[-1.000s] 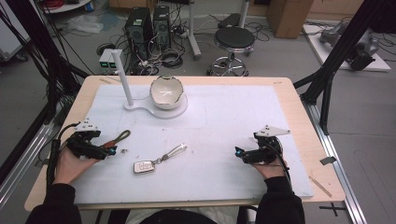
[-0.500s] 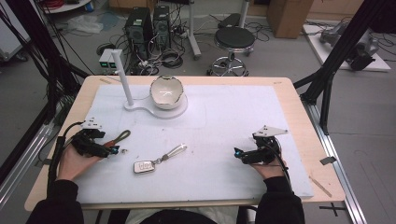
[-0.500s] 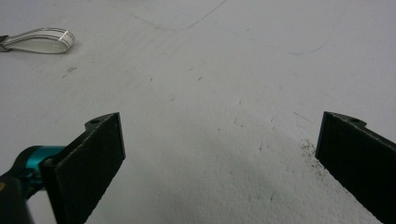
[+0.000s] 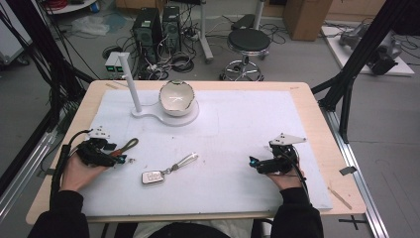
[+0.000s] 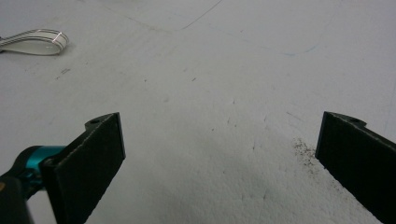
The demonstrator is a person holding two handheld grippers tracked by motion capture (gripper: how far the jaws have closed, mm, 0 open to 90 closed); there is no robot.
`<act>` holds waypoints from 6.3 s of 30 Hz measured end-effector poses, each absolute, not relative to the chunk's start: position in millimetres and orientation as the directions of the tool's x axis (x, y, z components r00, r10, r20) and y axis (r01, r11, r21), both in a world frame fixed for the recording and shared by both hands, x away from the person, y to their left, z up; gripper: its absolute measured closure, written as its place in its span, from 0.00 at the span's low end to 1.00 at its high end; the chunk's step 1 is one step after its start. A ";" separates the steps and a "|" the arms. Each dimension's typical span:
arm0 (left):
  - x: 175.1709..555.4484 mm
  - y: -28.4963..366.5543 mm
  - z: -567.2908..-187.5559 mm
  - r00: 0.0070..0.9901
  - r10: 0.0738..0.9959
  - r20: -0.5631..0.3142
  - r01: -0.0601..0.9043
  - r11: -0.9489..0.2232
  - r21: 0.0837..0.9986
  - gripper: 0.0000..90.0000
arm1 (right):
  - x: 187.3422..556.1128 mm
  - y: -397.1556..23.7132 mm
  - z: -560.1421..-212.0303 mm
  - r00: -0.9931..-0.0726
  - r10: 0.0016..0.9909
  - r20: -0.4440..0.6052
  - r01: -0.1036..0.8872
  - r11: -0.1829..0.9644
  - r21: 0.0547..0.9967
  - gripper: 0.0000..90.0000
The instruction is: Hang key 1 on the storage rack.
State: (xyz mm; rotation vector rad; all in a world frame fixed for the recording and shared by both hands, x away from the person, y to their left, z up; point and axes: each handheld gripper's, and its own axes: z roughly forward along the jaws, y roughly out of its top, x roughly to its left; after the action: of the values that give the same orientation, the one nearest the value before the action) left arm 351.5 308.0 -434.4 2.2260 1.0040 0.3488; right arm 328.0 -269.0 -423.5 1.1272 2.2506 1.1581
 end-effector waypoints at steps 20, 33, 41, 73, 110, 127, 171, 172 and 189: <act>348.7 310.1 -430.5 0.654 0.757 0.001 0.578 -0.501 0.645 0.79 | 328.4 -268.7 -423.4 -0.609 0.793 0.024 0.480 0.344 0.807 0.00; 348.4 317.7 -425.0 0.628 0.777 -0.037 0.586 -0.441 0.680 0.79 | 328.4 -268.1 -423.7 -0.608 0.794 0.024 0.485 0.347 0.803 0.01; 337.9 319.0 -415.2 0.623 0.782 -0.024 0.566 -0.430 0.704 0.79 | 327.0 -266.6 -423.3 -0.608 0.794 0.019 0.483 0.351 0.802 0.00; 371.9 323.2 -309.8 0.641 0.767 0.022 0.511 -0.447 0.734 0.80 | 323.5 -273.3 -422.6 -0.580 0.814 0.015 0.484 0.331 0.810 0.01; 399.1 319.6 -254.3 0.635 0.772 0.040 0.470 -0.427 0.772 0.80 | 324.1 -271.8 -423.8 -0.585 0.811 -0.010 0.480 0.356 0.802 0.01; 416.6 311.7 -241.6 0.617 0.785 0.057 0.469 -0.424 0.775 0.80 | 323.8 -272.8 -423.9 -0.584 0.812 -0.010 0.483 0.357 0.800 0.01; 444.2 284.4 -274.4 0.591 0.803 0.076 0.537 -0.462 0.706 0.60 | 322.5 -275.0 -425.8 -0.579 0.815 -0.020 0.487 0.365 0.793 0.01; 444.2 284.4 -274.4 0.591 0.803 0.076 0.537 -0.462 0.706 0.55 | 322.5 -275.0 -425.8 -0.579 0.815 -0.020 0.487 0.365 0.793 0.01; 440.7 287.4 -288.3 0.628 0.776 -0.062 0.507 -0.348 0.789 0.02 | 321.2 -275.7 -424.7 -0.571 0.820 -0.026 0.481 0.360 0.799 0.01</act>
State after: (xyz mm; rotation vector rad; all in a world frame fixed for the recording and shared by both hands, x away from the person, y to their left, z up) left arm 440.7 287.4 -288.3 2.0261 1.0045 0.4137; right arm 321.2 -275.7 -424.7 1.1323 2.2033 1.0820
